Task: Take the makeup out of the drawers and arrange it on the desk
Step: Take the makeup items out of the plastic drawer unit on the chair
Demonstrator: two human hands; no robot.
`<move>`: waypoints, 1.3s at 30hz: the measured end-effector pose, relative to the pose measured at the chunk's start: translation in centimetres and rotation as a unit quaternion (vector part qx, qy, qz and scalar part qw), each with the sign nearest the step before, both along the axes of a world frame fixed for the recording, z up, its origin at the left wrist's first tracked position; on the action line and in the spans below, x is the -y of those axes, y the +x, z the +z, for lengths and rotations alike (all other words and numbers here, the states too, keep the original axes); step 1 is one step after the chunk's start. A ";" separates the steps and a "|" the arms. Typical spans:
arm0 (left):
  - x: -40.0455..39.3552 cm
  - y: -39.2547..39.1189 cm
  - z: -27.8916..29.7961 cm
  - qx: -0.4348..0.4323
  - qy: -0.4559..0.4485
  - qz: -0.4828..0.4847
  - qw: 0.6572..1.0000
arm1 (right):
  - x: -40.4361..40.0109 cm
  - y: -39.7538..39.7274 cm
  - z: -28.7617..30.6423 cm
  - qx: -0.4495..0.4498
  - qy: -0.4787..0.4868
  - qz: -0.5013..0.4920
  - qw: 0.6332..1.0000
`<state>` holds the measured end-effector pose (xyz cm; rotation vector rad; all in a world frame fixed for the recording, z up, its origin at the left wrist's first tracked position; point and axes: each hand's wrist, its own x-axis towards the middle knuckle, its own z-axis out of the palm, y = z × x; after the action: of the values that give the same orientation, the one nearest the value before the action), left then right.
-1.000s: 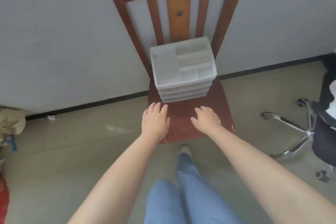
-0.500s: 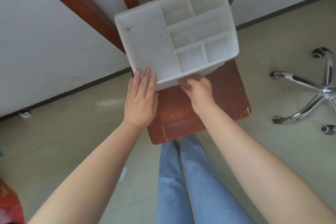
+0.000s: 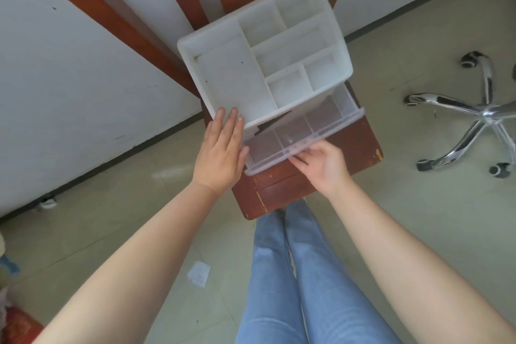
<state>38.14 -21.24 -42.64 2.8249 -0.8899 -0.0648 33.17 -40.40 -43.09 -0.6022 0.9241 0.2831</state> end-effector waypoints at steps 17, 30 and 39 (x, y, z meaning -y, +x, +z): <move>2.4 -6.3 2.7 -0.348 -0.156 0.297 0.875 | -0.3 -1.1 4.0 -0.133 -0.212 0.331 0.910; 2.7 -6.2 2.0 -0.275 0.045 0.199 0.939 | -1.3 7.0 1.9 0.227 -0.596 0.746 0.192; 2.5 -6.4 2.0 -0.257 0.082 0.169 0.948 | 0.5 4.2 2.9 0.187 -0.579 0.751 0.258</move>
<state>31.78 -23.76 -40.65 2.8361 -0.2921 -0.8166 37.39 -40.95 -40.24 -2.8146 -0.5569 1.1086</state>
